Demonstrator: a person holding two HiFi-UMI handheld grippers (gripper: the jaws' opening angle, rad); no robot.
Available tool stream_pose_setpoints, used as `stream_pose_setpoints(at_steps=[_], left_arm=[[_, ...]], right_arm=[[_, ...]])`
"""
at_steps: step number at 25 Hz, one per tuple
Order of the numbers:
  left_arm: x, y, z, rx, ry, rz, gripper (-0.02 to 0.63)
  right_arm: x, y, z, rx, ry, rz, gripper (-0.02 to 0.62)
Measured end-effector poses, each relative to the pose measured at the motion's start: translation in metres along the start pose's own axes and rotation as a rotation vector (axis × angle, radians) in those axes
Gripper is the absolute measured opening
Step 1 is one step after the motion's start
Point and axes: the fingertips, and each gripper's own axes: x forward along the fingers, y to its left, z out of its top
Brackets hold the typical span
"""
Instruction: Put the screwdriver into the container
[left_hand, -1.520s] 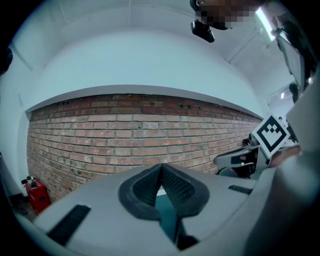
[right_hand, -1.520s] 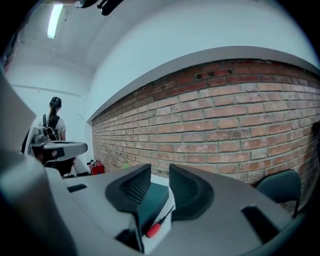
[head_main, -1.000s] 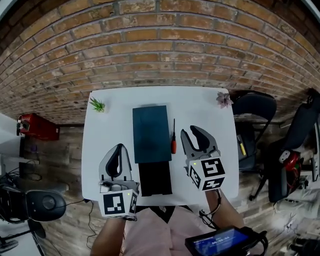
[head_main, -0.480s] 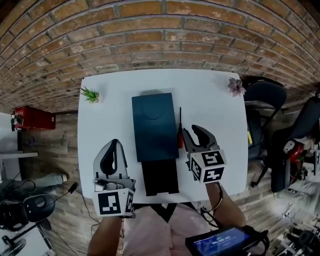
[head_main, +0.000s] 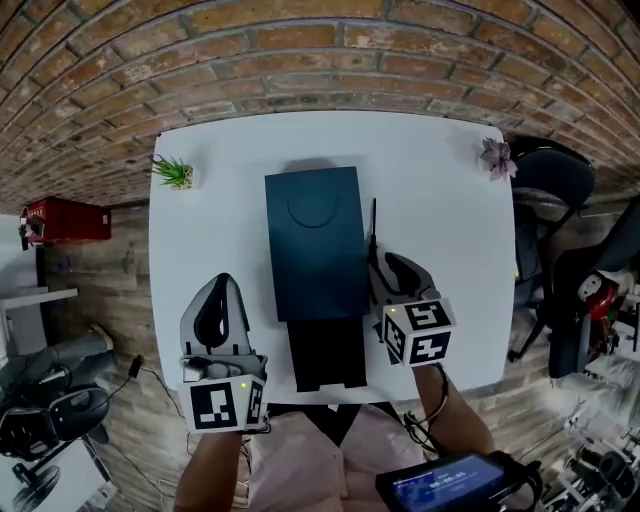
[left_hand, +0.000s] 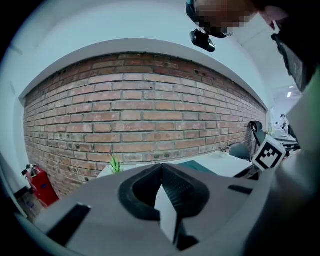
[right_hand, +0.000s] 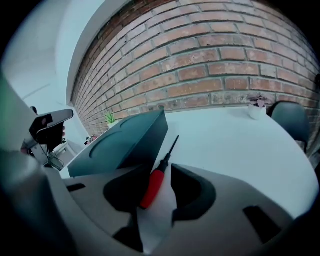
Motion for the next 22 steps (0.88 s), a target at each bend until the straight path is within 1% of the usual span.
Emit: stream_pose_setpoints(at_steps=[5,6,9,10,15,18,19,22], left_arm=[[0.0026,0.0019,-0.0015,-0.001,0.003,-0.001,0.012],[0.0026,0.0013,-0.0019,-0.003,0.004,-0.002,0.012],[0.0030,-0.0002,-0.0024,-0.008,0.004,-0.005,0.012],[0.0031,-0.0003,-0.0024,-0.010,0.004,-0.005,0.012],[0.0027,0.0000,-0.0010,-0.018,-0.001,-0.001,0.012],[0.0019,0.0013,-0.0018,-0.028,0.001,0.003,0.012],[0.0015,0.0009,-0.0018,-0.028,0.003,0.002,0.012],[0.0007,-0.0008,-0.0004,-0.024,0.000,0.000,0.012]], right_arm=[[0.0017,0.0018,-0.0015,0.034,0.028,0.019,0.137],[0.0017,0.0016,-0.0017,0.020,0.037,0.014,0.137],[0.0014,0.0010,0.0003,-0.070,0.067,-0.019,0.146],[0.0011,0.0006,0.0006,-0.082,0.074,-0.023,0.148],[-0.0049,0.0017,-0.0032,-0.001,0.077,0.004,0.147],[-0.0039,0.0048,-0.0080,0.002,0.088,0.000,0.135],[-0.0041,0.0040,-0.0087,-0.013,0.098,-0.010,0.136],[-0.0076,-0.0023,-0.0054,-0.114,0.129,-0.066,0.174]])
